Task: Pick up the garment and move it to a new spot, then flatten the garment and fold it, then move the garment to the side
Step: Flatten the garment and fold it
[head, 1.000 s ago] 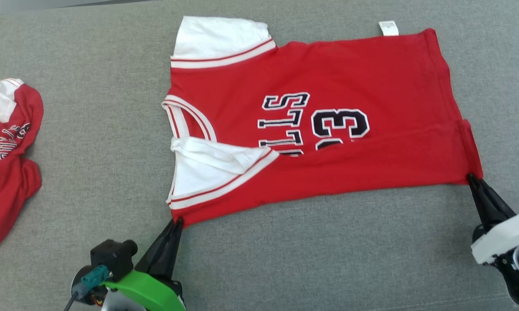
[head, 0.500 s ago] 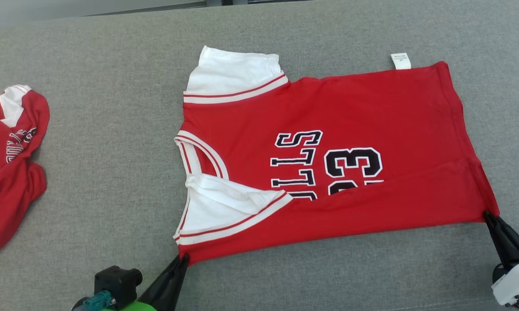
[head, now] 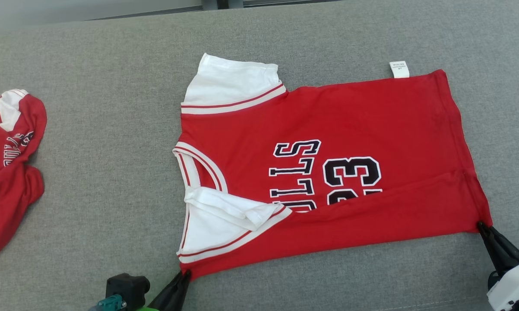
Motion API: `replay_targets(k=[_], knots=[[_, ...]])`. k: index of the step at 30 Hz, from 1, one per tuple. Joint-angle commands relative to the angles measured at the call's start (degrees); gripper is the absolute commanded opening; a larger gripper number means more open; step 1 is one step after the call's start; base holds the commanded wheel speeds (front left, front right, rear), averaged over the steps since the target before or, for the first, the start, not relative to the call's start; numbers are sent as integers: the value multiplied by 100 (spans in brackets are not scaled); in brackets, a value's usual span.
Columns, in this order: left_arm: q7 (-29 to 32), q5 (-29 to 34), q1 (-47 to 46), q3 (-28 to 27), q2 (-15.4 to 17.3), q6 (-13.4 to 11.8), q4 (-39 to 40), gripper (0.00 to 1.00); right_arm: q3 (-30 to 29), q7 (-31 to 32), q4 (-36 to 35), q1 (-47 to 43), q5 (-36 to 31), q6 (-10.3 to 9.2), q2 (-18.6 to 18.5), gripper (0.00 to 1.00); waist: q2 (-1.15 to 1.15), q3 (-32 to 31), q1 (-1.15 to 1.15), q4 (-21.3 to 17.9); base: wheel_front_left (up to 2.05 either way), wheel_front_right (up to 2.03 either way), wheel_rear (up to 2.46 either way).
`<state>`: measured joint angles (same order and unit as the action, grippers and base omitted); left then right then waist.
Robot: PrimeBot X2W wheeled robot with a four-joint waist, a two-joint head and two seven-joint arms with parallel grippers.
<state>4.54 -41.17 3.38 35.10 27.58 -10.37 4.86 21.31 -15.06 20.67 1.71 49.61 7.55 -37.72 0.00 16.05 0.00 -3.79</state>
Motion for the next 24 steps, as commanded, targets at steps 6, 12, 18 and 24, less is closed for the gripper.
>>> replay_targets(k=[6,12,18,24], knots=[[-65,419,-251,22,16,-302,-71,100,-182,-16,-111,161,-242,-12,-83,100,0,23,0,-15,0,0,0],[-22,684,-400,-194,138,-805,605,100,-769,-16,-545,162,-712,-12,46,100,0,31,0,-39,0,0,0],[124,807,-980,-691,428,-1034,1196,100,-1182,-15,-1217,307,-1523,-12,513,100,0,110,0,-81,0,0,0],[740,878,-2660,-899,629,-633,904,100,-1003,-16,-1360,626,-1877,-11,696,100,0,500,0,-110,0,0,0]])
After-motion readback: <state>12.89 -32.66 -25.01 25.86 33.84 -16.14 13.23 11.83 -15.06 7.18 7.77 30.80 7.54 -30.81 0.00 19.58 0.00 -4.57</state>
